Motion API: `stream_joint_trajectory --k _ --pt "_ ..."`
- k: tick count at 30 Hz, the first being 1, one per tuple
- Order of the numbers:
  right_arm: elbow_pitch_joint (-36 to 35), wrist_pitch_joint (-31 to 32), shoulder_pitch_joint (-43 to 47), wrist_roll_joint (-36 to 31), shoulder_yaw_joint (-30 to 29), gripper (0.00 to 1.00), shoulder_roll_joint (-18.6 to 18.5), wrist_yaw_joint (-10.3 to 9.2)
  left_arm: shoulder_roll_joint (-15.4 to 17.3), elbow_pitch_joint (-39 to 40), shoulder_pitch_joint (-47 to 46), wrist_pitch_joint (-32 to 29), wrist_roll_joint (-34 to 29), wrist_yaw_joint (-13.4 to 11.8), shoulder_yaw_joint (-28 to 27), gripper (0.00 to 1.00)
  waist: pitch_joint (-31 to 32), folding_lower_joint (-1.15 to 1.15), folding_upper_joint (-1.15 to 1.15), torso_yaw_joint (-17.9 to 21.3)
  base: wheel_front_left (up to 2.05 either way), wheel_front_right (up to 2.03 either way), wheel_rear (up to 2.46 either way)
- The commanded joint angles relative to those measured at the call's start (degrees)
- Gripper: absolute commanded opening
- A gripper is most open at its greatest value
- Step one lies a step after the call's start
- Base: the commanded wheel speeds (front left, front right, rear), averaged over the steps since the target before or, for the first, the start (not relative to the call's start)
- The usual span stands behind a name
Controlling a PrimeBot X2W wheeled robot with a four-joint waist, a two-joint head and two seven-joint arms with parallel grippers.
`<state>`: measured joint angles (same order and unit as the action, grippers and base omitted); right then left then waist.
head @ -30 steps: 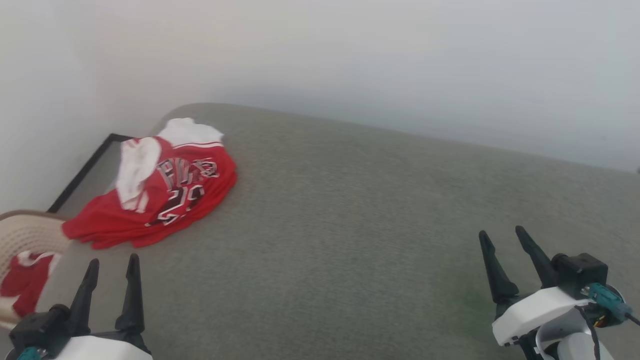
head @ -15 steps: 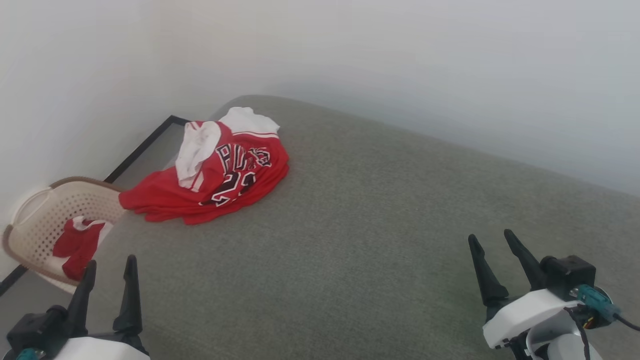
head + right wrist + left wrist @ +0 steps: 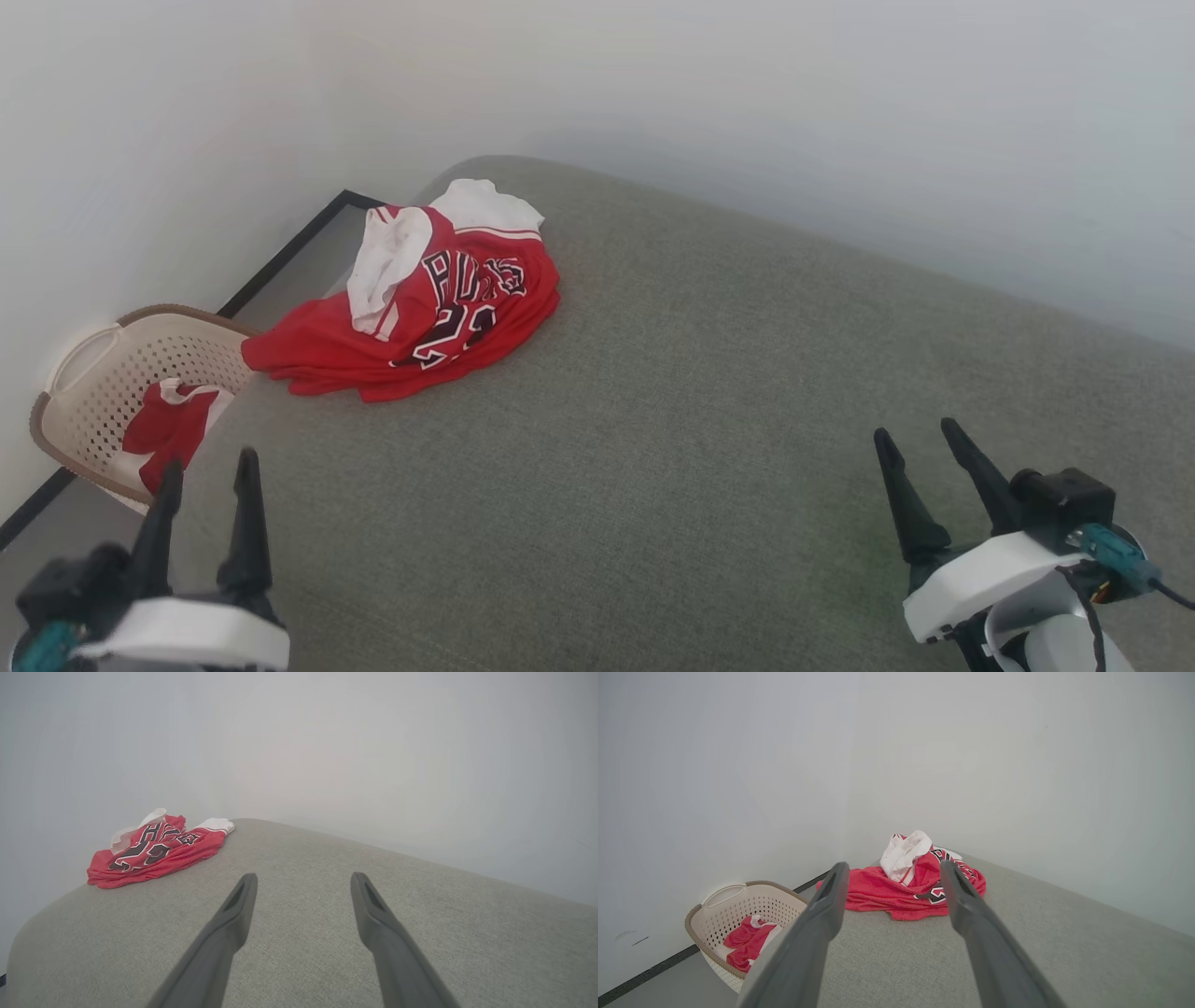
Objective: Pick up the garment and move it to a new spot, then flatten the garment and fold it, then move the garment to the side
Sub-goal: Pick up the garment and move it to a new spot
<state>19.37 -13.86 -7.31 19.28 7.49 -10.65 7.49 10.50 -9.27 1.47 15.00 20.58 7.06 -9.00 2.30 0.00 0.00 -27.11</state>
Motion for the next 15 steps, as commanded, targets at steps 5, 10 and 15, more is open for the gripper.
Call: stream_joint_trajectory --k 5,10,15 --pt "-1.1 0.3 -0.8 0.0 0.0 1.00 -1.1 0.00 0.8 -1.6 -6.1 -1.7 1.3 -0.3 0.2 1.00 -1.3 0.00 0.00 0.5 0.00 0.00 0.00" --pt "-2.9 1.6 -1.6 -0.1 0.3 1.00 -2.5 0.00 2.2 -4.4 -12.6 -4.2 1.9 -0.3 1.0 1.00 -3.4 0.00 0.00 1.9 0.00 0.00 0.00" --pt "-6.0 3.4 -3.3 -0.4 0.5 1.00 -4.6 -0.01 3.9 -9.0 -19.8 -5.9 2.8 -0.3 0.9 1.00 -7.3 0.00 0.00 4.3 0.00 0.00 0.00"
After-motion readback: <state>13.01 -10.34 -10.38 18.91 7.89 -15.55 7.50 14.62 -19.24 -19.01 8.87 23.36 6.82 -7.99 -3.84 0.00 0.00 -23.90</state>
